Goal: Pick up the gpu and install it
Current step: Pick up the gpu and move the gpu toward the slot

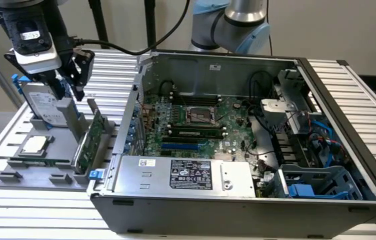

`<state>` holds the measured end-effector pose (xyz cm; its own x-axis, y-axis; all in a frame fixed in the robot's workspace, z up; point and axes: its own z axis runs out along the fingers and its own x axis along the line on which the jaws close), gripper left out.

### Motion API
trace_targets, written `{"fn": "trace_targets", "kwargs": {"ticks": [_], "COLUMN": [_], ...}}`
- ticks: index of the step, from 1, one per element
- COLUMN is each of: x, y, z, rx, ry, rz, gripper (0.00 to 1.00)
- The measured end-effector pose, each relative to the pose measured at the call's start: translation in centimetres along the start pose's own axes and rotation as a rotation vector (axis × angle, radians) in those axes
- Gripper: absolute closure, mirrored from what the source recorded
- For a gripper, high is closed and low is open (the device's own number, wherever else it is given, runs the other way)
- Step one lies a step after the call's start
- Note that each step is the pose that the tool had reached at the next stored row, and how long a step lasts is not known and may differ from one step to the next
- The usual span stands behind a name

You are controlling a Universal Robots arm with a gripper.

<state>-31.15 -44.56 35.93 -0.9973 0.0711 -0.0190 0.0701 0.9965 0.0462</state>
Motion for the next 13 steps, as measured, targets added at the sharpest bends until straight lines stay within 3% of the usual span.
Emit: {"fn": "trace_targets", "kwargs": {"ticks": [3,13], "x": [0.0,0.1], "y": [-0.02,-0.11], "z": [0.49,2.3], "rx": [0.0075,0.0222], "ry": [-0.0004,-0.0015], "rz": [0.0,0.0], "gripper": [0.0,0.0]}}
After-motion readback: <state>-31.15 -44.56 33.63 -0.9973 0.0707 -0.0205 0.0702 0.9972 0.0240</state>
